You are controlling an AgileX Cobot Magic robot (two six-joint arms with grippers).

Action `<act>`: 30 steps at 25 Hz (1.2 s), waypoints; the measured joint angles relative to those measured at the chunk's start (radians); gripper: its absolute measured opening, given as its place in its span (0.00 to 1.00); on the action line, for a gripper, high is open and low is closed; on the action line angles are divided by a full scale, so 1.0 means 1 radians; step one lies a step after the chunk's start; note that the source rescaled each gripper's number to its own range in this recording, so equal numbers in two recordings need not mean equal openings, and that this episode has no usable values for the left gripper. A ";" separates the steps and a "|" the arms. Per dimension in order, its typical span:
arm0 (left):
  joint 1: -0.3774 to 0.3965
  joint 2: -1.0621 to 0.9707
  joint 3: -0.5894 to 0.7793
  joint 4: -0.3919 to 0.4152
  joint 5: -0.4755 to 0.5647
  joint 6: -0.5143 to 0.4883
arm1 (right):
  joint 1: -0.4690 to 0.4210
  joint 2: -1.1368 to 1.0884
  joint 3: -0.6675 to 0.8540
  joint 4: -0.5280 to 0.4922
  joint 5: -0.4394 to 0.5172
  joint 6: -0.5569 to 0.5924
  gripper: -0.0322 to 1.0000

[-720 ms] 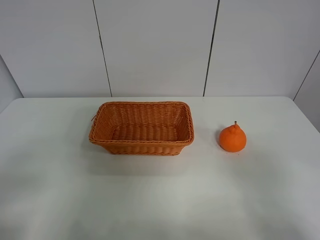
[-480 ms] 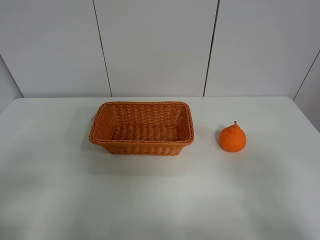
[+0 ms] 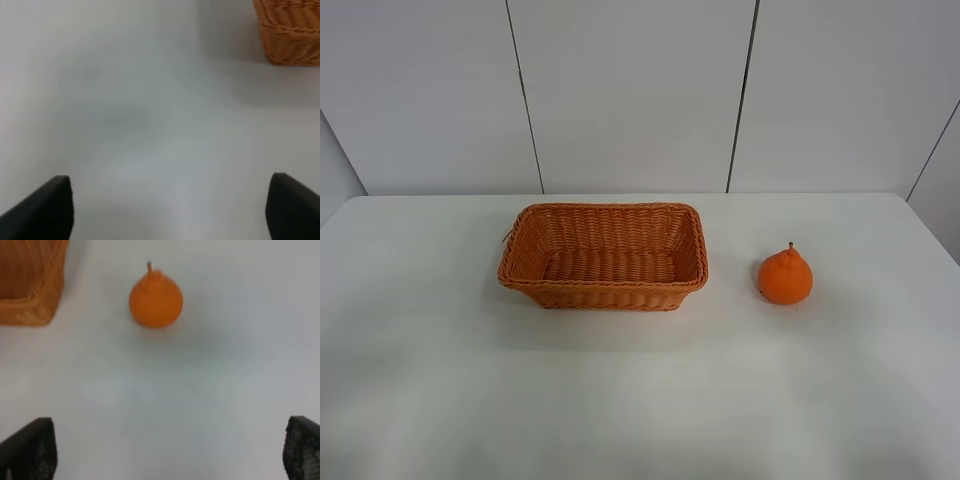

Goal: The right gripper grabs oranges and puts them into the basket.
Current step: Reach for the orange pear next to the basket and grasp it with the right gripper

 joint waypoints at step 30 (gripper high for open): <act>0.000 0.000 0.000 0.000 0.000 0.000 | 0.061 1.530 -0.937 -0.007 0.152 -0.022 1.00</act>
